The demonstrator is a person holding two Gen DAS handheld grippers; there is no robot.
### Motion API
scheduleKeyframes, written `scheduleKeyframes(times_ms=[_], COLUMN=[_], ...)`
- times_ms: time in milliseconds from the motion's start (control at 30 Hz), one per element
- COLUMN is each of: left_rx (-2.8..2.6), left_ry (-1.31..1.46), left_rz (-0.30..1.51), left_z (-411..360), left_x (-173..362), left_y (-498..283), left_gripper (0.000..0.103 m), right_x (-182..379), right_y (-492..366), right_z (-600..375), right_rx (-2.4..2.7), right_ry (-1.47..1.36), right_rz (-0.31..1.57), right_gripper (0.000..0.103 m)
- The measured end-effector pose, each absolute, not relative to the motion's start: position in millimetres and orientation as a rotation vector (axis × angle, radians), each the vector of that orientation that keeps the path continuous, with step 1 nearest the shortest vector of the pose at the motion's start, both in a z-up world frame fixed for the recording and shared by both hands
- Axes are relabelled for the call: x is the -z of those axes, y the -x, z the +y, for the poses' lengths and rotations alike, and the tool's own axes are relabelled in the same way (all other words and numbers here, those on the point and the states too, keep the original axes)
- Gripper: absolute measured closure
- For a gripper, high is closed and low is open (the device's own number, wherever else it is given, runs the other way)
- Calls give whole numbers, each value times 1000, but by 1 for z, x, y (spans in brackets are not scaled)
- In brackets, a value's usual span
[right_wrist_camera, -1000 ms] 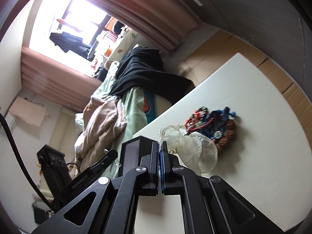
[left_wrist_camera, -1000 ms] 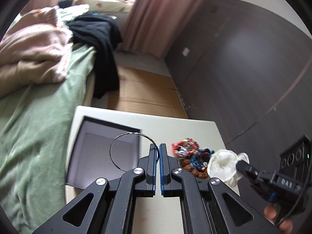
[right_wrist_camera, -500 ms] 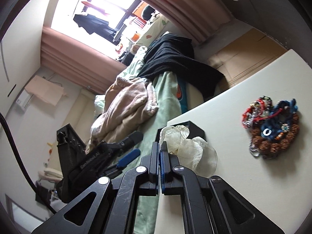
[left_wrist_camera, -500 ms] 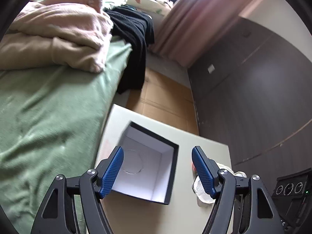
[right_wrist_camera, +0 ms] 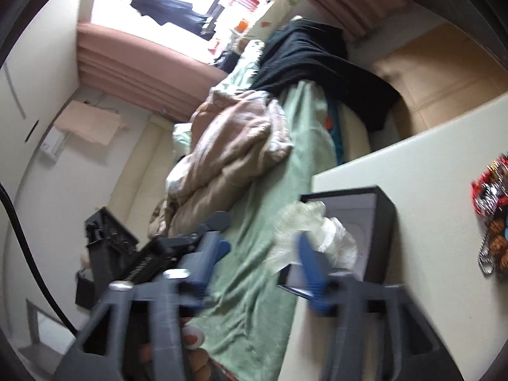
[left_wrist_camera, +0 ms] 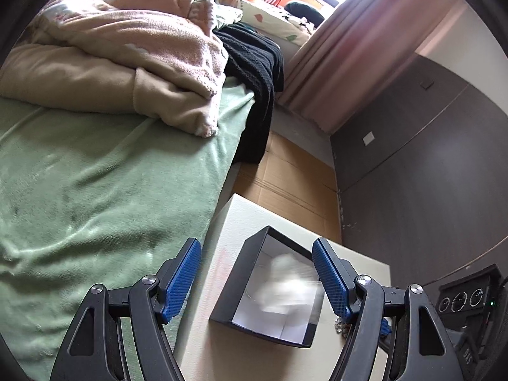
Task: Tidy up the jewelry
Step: 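Carry the bag and hoop into the black box and release both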
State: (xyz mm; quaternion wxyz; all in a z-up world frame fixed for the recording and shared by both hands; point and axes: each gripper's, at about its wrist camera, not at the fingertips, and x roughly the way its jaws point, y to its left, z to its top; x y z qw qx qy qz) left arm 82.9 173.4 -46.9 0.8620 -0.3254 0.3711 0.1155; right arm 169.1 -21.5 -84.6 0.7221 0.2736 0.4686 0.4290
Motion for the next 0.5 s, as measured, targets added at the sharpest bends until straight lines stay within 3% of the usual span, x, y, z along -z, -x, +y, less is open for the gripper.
scheduleKeyframes(times_ms=[167,500], left_rx=[-231,-197], left_ry=[646,599], left_rz=[795,804], left_z=[161,122], left_x=[48,43], left_y=[-86,-93], left_gripper=[30,30], right_x=[87,80], right_y=[-168,-165], right_z=[-52,-119], right_rx=[-857,-585], right_ry=[-630,-539], right_rz=[1028,1009], right_gripper=[30,7])
